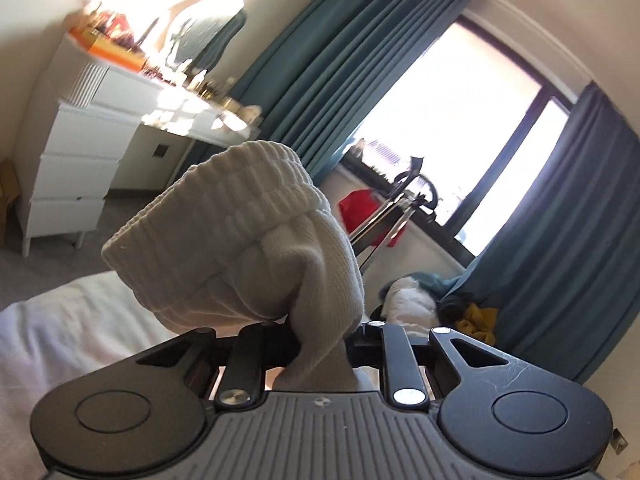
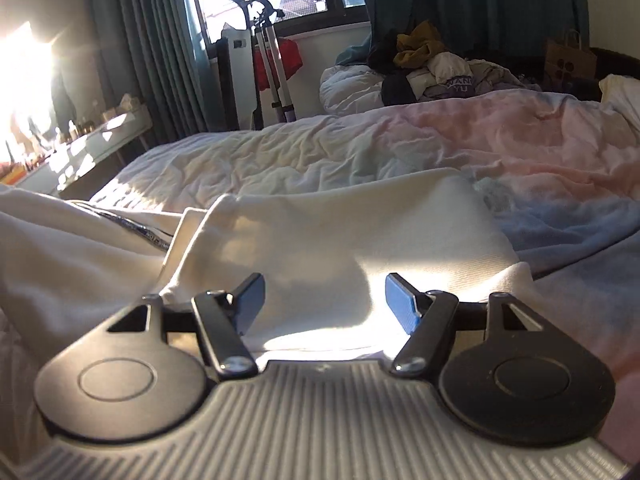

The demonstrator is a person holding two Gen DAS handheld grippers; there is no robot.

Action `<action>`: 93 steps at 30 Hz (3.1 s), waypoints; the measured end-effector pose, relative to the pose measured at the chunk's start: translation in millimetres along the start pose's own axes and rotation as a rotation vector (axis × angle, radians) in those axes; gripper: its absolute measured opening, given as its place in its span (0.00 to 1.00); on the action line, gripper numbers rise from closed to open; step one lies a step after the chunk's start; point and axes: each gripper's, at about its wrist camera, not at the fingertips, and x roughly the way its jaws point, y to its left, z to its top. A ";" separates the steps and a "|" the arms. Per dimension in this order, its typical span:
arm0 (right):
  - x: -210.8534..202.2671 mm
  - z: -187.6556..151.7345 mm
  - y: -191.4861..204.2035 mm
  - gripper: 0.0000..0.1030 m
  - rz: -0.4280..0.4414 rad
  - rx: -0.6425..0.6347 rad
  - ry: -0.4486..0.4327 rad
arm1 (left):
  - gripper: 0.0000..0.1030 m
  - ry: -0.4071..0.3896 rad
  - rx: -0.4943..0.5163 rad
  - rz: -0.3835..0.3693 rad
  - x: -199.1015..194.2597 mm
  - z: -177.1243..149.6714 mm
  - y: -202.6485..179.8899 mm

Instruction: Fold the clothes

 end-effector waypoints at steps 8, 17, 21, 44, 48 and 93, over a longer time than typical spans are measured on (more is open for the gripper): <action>-40.6 28.9 -53.4 0.67 -0.002 0.229 -0.120 | 0.20 -0.114 0.304 -0.200 -16.5 -47.1 -156.1; -98.7 43.8 -137.5 0.69 0.014 0.493 -0.331 | 0.20 -0.040 0.451 -0.376 14.0 -162.5 -267.4; -89.1 35.9 -168.4 0.69 -0.025 0.613 -0.310 | 0.20 0.084 0.603 -0.431 26.7 -235.4 -290.5; -50.3 47.2 -157.8 0.66 0.235 0.603 -0.171 | 0.67 0.200 1.213 -0.609 -36.6 -340.5 -228.8; -39.6 58.1 -155.2 0.66 0.239 0.570 -0.149 | 0.69 0.217 1.259 -0.577 -50.2 -323.5 -198.4; -29.8 50.7 -161.9 0.70 0.037 0.513 -0.051 | 0.76 0.456 0.922 -0.714 -40.5 -262.6 -148.5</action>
